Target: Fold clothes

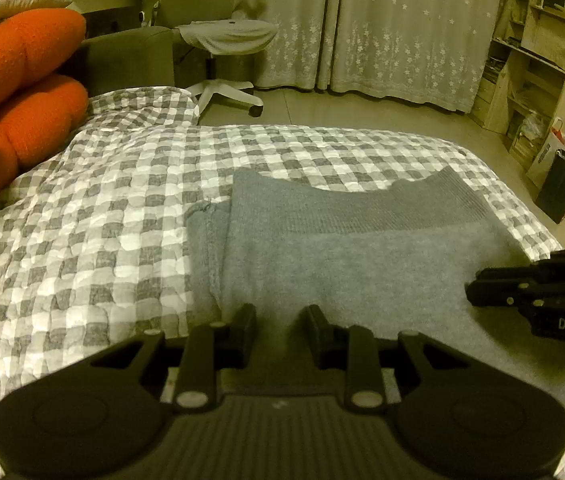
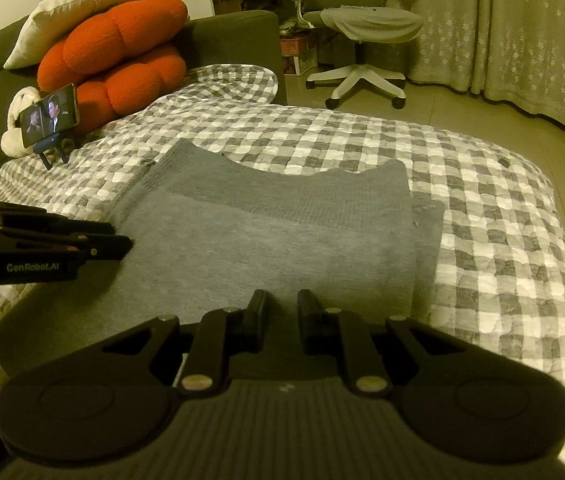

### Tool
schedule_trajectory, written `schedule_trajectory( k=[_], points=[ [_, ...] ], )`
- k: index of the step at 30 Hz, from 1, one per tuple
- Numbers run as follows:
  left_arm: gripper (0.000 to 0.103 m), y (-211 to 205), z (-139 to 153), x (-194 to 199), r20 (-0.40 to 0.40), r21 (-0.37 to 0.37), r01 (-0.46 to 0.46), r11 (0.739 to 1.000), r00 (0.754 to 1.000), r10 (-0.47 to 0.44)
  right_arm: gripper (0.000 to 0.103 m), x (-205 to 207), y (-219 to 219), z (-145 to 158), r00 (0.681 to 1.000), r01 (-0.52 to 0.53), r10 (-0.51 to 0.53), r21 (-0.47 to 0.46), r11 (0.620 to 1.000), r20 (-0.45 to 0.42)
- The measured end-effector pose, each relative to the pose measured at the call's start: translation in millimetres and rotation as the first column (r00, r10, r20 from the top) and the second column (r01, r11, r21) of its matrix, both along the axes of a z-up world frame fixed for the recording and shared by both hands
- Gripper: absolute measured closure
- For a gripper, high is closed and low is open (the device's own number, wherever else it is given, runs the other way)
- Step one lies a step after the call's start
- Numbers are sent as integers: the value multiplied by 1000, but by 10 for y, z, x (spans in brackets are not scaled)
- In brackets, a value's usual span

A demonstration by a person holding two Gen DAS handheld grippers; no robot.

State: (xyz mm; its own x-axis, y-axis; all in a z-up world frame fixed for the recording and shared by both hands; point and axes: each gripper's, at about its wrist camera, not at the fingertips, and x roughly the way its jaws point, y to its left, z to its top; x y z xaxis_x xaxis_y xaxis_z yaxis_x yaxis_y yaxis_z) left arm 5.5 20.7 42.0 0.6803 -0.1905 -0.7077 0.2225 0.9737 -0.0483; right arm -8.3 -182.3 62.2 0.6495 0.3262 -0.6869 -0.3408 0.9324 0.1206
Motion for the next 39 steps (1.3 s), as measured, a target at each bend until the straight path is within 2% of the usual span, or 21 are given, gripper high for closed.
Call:
schedule_trajectory(
  k=[12, 22, 28, 32, 39],
  points=[
    [75, -41, 33, -59, 0, 13, -13, 1000, 1000, 13, 87, -38, 31, 3, 1000, -9, 10, -26, 1000, 27],
    [75, -219, 212, -290, 8, -24, 17, 1000, 1000, -17, 86, -138, 23, 77, 998, -30, 30, 15, 999, 53],
    [75, -269, 128, -351, -18, -5, 3, 1000, 1000, -3, 86, -201, 59, 53, 997, -60, 60, 19, 998, 39],
    [75, -150, 20, -340, -31, -12, -12, 1000, 999, 12, 87, -205, -50, 15, 999, -40, 40, 26, 999, 26],
    [75, 11, -28, -414, 6, -39, -6, 999, 1000, 6, 87, -243, -239, 0, 1000, -6, 5, 56, 998, 21]
  ],
)
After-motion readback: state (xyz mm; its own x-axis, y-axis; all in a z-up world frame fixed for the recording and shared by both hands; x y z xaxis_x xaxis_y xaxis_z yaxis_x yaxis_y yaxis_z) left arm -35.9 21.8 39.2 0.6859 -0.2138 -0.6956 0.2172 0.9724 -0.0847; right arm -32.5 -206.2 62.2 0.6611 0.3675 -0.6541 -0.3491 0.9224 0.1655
